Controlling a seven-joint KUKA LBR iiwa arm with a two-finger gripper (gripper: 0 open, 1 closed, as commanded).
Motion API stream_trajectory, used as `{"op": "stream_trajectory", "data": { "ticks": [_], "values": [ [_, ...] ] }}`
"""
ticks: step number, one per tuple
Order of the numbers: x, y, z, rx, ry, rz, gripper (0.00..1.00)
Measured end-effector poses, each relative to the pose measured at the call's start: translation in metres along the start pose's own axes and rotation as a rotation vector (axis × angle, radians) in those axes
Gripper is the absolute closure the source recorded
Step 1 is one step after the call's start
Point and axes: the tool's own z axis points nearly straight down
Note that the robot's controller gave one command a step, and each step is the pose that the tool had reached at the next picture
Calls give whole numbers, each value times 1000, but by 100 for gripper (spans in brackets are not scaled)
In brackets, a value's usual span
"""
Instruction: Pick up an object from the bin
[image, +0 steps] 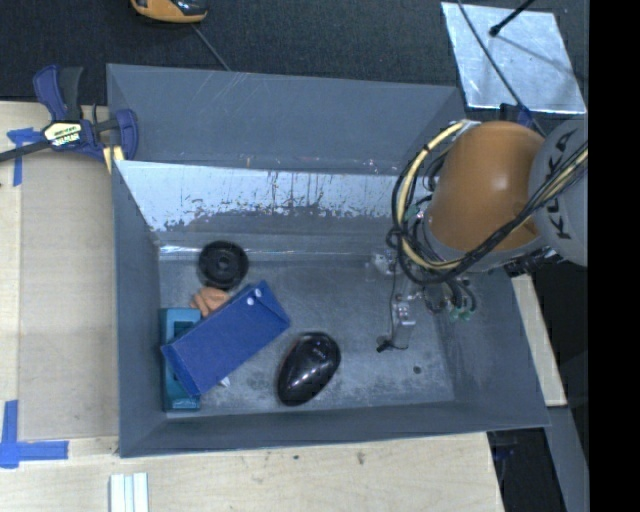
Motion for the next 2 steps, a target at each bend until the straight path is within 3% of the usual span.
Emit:
{"op": "stream_trajectory", "data": {
  "ticks": [1,2],
  "values": [
    [-2,0,-4,0,-8,-1,0],
    [15,47,35,2,-13,-25,0]
  ]
}}
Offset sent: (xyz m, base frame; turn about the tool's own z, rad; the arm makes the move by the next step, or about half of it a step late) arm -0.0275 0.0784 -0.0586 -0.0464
